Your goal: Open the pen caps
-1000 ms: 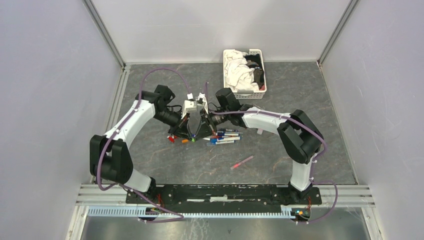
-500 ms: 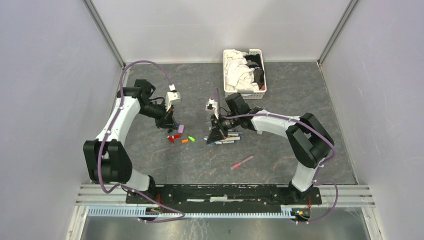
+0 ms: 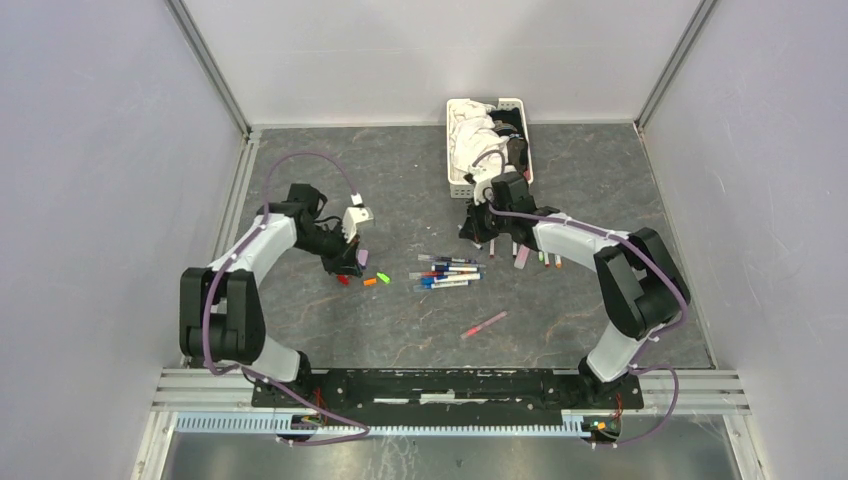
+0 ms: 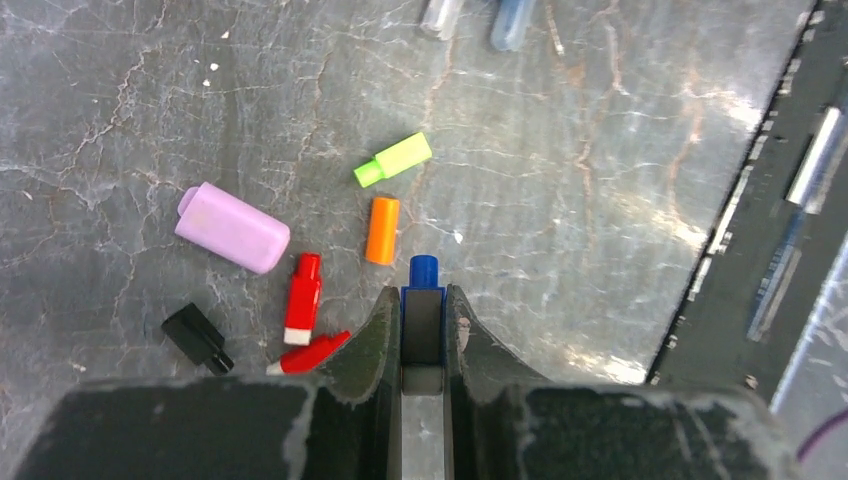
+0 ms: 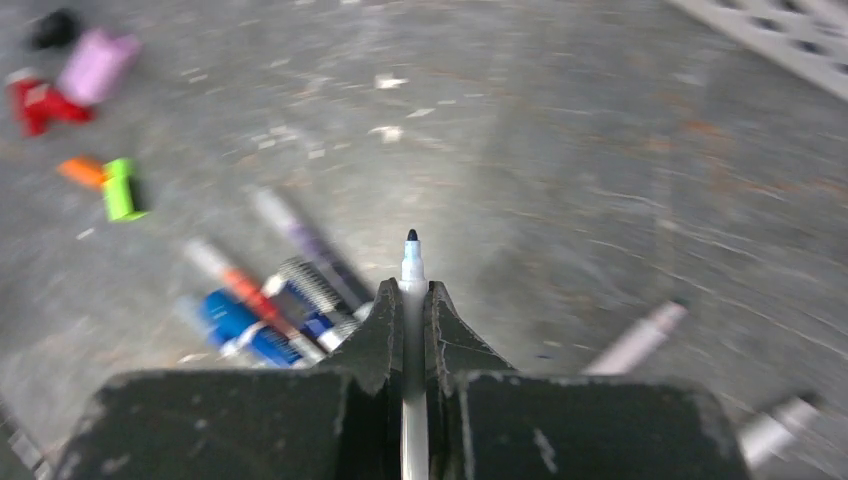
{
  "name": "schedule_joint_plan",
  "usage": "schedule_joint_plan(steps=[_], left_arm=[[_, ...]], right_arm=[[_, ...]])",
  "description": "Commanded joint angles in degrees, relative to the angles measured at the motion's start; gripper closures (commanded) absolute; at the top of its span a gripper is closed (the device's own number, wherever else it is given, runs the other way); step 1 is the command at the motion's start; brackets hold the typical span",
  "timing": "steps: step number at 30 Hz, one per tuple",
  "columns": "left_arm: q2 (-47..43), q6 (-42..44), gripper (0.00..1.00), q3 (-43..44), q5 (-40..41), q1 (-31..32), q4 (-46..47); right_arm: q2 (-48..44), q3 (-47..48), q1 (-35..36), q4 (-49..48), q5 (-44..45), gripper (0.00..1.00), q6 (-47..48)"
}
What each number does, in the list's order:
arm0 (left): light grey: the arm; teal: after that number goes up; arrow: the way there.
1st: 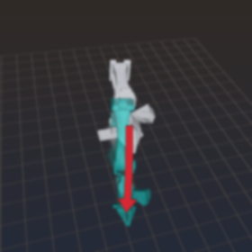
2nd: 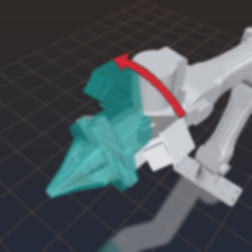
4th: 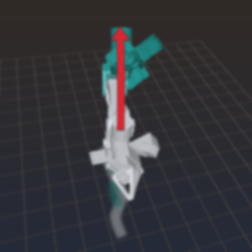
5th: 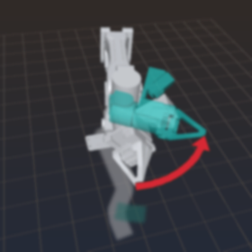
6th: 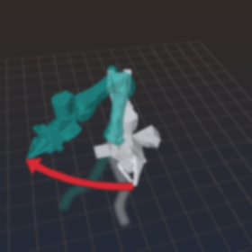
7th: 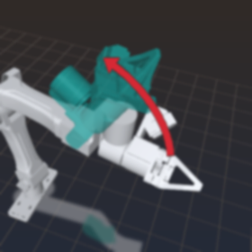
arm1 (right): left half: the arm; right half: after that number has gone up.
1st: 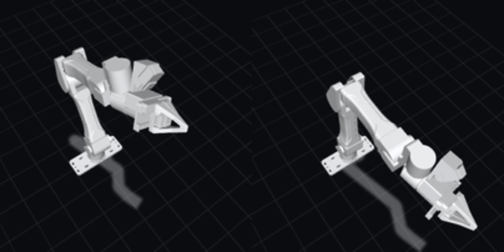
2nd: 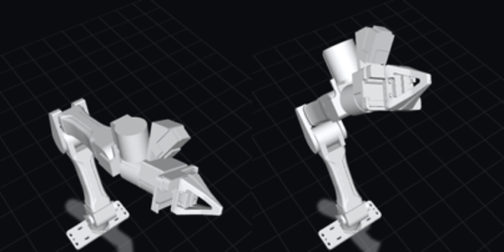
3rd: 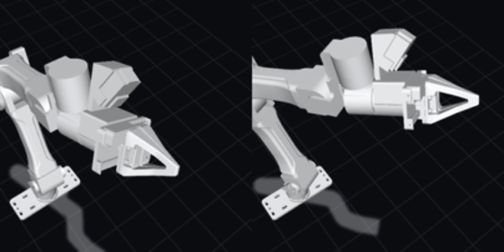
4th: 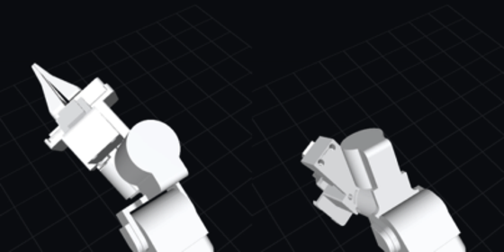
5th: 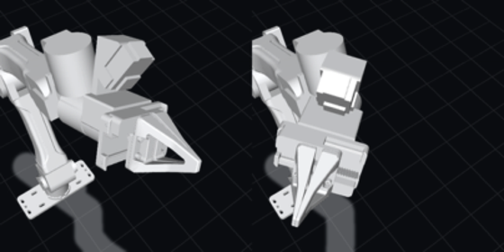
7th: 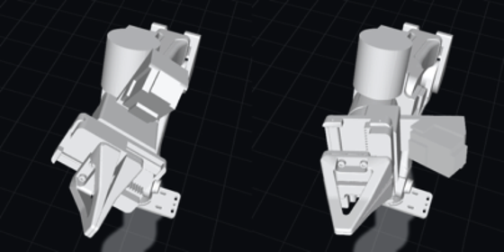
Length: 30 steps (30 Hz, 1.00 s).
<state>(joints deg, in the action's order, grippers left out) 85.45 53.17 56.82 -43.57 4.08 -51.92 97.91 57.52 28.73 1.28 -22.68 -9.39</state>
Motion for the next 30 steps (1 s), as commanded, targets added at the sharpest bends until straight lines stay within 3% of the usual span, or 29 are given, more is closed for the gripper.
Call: schedule_joint_plan(steps=[1, 7, 10, 15, 18, 24, 30], left_arm=[[2.5, -7.6, 0.92, -2.4, 4.4, 3.1, 13.5], [5.9, -8.8, 0.74, -2.4, 6.2, 4.2, 15.3], [5.5, -9.1, 0.57, -2.6, 6.3, 4.2, 15.1], [1.4, -9.1, 0.18, -1.7, 5.3, 4.2, 12.1], [-1.1, -9.3, 0.01, -0.1, 4.3, 4.1, 9.5], [-5.2, -12.0, 0.0, 6.8, 3.3, 2.9, 3.7], [-8.6, -16.8, 0.0, 14.7, 8.3, 2.0, 0.8]], right_arm=[[0.8, -1.0, 0.3, -4.5, 20.6, 1.0, -3.0], [4.4, -2.1, 0.2, -6.6, 26.9, 1.0, -3.3], [6.1, -1.8, 0.0, -6.6, 29.5, 1.0, -3.2], [6.6, -3.1, -0.4, -6.4, 31.5, 1.0, -3.4], [5.7, -5.3, -0.7, -6.8, 33.4, 1.0, -3.8], [0.7, -12.8, -1.2, -9.9, 36.4, 1.0, -4.3], [-3.1, -13.8, -1.2, -9.8, 36.1, 0.85, -3.0]])
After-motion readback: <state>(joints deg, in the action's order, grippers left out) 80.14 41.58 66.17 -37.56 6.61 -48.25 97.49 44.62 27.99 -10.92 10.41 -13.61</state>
